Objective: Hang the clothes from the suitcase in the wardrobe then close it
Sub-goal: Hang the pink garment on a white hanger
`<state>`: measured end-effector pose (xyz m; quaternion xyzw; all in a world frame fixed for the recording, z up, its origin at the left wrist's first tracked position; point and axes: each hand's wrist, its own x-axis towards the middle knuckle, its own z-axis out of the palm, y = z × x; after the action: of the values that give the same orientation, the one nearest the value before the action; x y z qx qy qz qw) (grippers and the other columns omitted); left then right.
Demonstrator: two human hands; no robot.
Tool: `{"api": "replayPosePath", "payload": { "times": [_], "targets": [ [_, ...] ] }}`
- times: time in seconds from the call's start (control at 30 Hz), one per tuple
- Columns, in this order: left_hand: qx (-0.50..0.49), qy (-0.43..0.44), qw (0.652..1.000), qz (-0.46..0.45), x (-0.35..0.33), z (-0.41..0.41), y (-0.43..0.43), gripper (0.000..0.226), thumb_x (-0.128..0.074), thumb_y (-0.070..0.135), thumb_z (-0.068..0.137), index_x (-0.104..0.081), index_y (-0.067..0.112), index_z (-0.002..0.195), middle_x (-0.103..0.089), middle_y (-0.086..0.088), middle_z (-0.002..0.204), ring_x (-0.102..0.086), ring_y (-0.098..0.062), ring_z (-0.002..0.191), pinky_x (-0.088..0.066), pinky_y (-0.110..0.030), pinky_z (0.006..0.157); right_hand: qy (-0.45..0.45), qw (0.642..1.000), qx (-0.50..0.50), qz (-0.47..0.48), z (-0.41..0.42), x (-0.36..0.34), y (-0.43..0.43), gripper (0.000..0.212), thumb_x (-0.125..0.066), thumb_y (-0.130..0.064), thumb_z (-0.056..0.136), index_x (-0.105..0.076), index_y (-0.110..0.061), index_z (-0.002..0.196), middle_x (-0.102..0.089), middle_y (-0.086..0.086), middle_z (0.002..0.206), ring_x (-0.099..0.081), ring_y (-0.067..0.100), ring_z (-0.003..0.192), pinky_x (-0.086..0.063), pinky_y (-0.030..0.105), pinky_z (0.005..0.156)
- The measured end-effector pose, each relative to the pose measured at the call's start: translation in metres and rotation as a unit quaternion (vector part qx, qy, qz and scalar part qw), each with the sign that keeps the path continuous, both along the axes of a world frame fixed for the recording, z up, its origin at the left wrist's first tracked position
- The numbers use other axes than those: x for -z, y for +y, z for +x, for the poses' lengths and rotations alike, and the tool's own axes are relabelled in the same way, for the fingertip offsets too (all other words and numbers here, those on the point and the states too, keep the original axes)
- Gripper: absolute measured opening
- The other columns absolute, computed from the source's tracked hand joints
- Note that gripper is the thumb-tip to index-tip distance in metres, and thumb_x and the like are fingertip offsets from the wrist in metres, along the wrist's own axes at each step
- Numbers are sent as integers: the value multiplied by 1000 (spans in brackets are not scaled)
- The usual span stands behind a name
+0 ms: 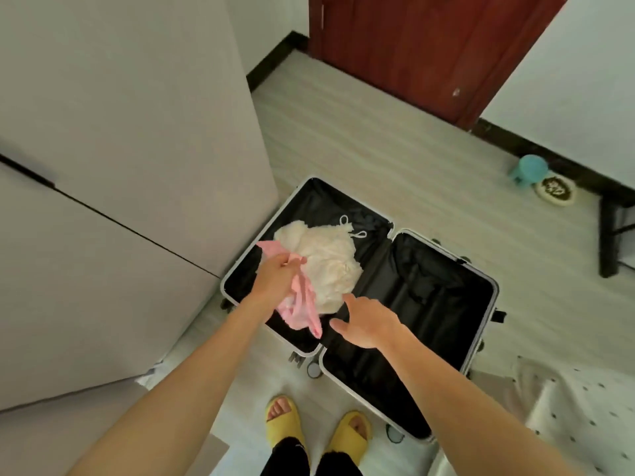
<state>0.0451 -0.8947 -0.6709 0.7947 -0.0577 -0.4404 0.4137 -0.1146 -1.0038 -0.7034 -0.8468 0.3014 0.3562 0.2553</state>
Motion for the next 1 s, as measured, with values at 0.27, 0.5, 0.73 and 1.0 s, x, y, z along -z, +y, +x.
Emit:
{"api": "replayPosePath", "payload": {
  "times": [0.27,0.5,0.73,1.0],
  "targets": [
    [67,-24,992,-101,-230,-82,46,23,-55,22,101,-76,24,108,-73,-4,100,-66,-13,87,-51,-29,81,-100,988,80,81,-59,-227,38,74,-50,-53,97,-25,-13,154,-52,8,144,-51,27,131,-41,33,102],
    [34,-28,980,-194,-353,-151,116,18,-59,21,99,-77,24,97,-62,-1,71,-58,-16,56,-50,-29,65,-143,989,36,-6,-130,-276,86,74,-43,-69,84,-27,-29,144,-54,5,131,-58,32,115,-51,45,91],
    [50,-22,977,-205,-408,-203,207,22,-57,24,100,-72,11,110,-48,6,59,-37,-13,45,-43,-27,58,-217,959,52,-175,-171,-312,117,43,-39,-31,99,-45,-24,141,-58,10,122,-59,32,106,-48,37,78],
    [116,-24,988,-102,-419,-243,319,18,-52,19,100,-64,15,87,-60,-1,75,-34,-17,48,-47,-29,60,-164,966,-22,-200,-182,-352,200,26,-46,-18,91,-59,-20,114,-66,8,115,-63,34,106,-52,35,82]
  ]
}}
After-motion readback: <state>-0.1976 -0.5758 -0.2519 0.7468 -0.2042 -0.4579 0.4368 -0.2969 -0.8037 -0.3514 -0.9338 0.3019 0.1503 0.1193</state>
